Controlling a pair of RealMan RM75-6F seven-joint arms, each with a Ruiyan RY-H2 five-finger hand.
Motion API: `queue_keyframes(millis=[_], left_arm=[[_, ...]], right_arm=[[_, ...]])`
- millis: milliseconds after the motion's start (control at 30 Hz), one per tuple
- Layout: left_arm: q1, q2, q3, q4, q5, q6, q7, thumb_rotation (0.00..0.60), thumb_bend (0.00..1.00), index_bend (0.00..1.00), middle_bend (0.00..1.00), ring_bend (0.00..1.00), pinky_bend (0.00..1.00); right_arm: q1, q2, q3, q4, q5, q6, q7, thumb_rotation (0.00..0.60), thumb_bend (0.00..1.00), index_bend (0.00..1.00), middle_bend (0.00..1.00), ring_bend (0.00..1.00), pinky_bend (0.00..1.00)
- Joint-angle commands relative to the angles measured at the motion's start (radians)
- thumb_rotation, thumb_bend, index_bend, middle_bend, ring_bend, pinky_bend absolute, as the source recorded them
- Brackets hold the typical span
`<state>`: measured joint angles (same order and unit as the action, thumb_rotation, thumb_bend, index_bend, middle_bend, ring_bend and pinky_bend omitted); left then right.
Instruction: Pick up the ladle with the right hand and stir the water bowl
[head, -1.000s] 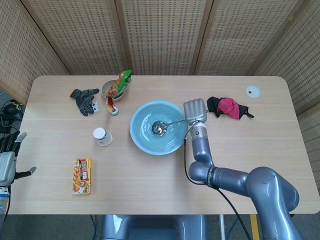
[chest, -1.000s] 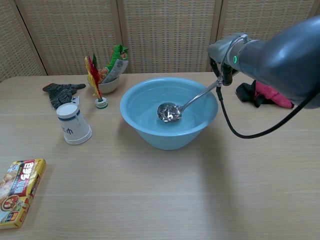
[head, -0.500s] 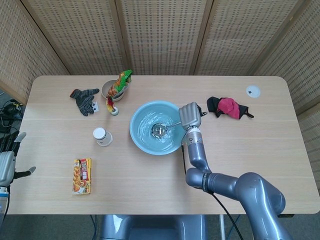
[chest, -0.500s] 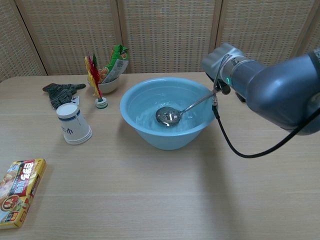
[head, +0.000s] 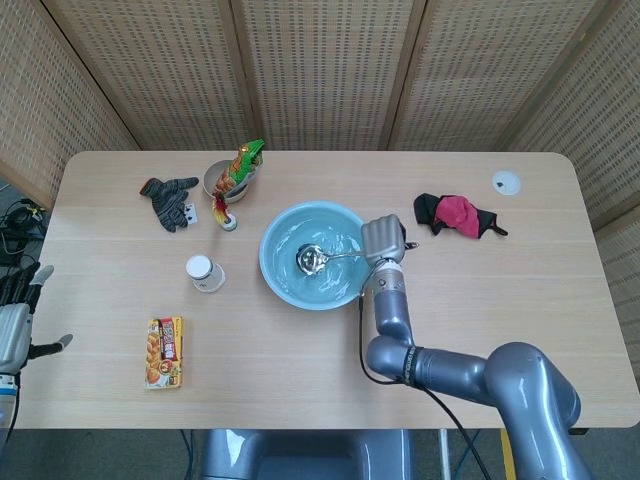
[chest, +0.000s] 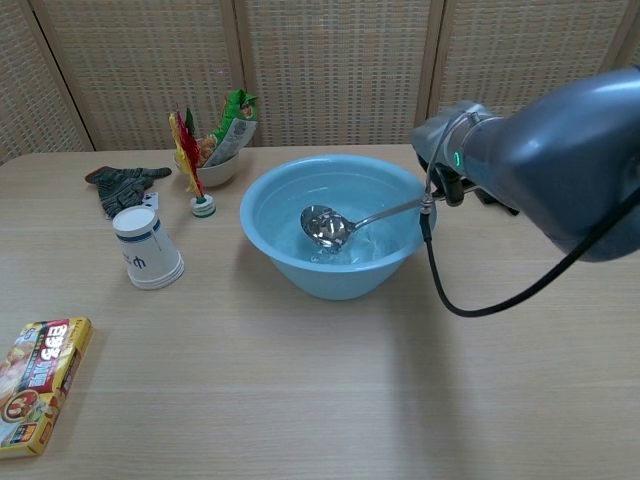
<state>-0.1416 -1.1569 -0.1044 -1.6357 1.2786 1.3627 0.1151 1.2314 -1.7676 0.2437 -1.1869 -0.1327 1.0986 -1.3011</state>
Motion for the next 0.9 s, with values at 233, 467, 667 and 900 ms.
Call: queue_keyframes(millis=[233, 467, 667, 900], left_arm=[[0.001, 0.001, 0.006, -0.006, 0.008, 0.002, 0.0, 0.6, 0.0, 0.0, 0.0, 0.0, 0.0], [0.002, 0.003, 0.007, -0.011, 0.01, 0.004, -0.004, 0.6, 0.0, 0.0, 0.0, 0.0, 0.0], [0.001, 0.005, 0.006, -0.012, 0.007, 0.003, -0.007, 0.6, 0.0, 0.0, 0.0, 0.0, 0.0], [0.0, 0.008, 0.006, -0.013, 0.004, 0.0, -0.009, 0.6, 0.0, 0.0, 0.0, 0.0, 0.0]], right_arm=[[-0.013, 0.103, 0.093, -0.151, 0.135, 0.028, -0.042, 0.6, 0.95, 0.79, 1.0, 0.99, 1.0], [-0.012, 0.162, 0.139, -0.225, 0.172, 0.042, -0.029, 0.6, 0.96, 0.8, 1.0, 0.99, 1.0], [-0.007, 0.202, 0.17, -0.269, 0.211, 0.054, -0.026, 0.6, 0.97, 0.8, 1.0, 0.99, 1.0], [0.005, 0.237, 0.189, -0.288, 0.253, 0.056, -0.028, 0.6, 0.96, 0.8, 1.0, 0.99, 1.0]])
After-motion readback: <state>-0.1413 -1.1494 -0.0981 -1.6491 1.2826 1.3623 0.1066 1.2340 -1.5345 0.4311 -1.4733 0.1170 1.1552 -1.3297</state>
